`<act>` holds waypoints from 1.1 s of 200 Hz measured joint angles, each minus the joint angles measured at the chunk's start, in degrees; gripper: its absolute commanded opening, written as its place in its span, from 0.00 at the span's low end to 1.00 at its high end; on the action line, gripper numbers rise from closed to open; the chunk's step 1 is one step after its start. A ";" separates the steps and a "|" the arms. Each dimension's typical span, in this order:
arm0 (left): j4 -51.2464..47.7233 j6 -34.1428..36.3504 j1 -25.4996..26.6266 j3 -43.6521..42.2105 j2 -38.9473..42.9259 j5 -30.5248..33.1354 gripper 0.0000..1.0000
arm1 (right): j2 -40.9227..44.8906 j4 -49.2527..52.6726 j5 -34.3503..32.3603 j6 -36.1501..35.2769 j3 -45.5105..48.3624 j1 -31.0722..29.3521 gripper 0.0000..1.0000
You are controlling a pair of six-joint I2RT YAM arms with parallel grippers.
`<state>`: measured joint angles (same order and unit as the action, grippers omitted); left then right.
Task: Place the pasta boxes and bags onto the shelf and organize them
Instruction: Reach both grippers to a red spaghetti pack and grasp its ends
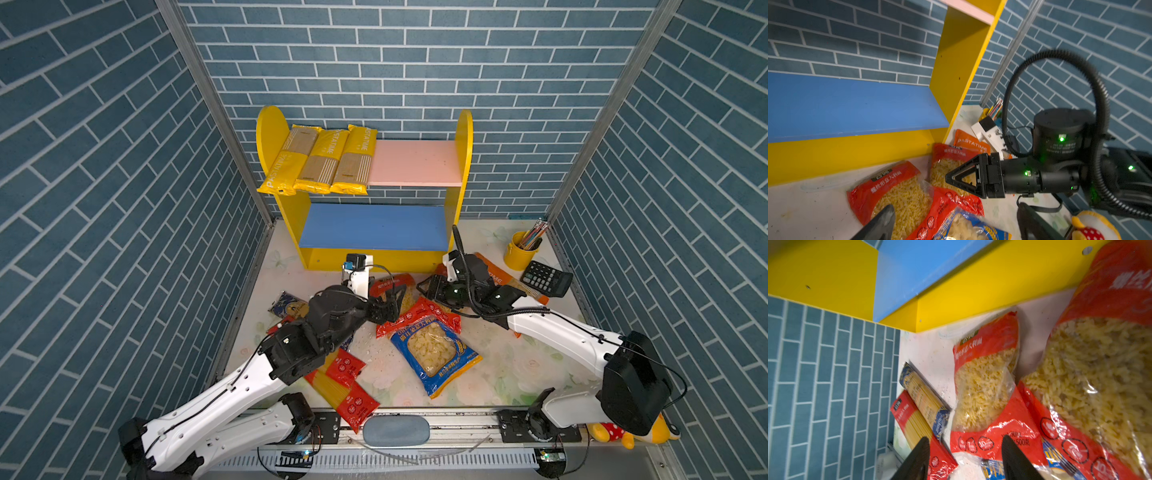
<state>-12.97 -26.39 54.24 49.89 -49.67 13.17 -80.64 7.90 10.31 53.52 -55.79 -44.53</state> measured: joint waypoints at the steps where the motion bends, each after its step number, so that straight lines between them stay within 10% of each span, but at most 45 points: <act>1: 0.02 0.00 0.11 -0.15 -0.04 0.11 0.92 | -0.09 0.22 -0.11 -0.15 -0.02 -0.26 0.57; 112: -18.75 -17.44 0.35 -10.16 -4.98 21.40 0.94 | -19.93 10.12 -3.13 -12.22 -17.92 -13.11 0.56; 178: -23.85 -27.15 -25.62 -24.44 11.52 9.25 0.91 | -33.38 13.27 -0.50 -16.22 -31.74 -17.16 0.57; 220: -31.15 -29.83 -30.47 -24.17 15.93 7.74 0.95 | -43.08 15.15 3.17 -17.62 -41.38 -17.73 0.63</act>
<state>-44.12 -56.23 23.77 25.71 -33.74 20.91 -123.72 23.05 13.47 35.90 -97.17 -62.26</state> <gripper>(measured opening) 0.935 0.618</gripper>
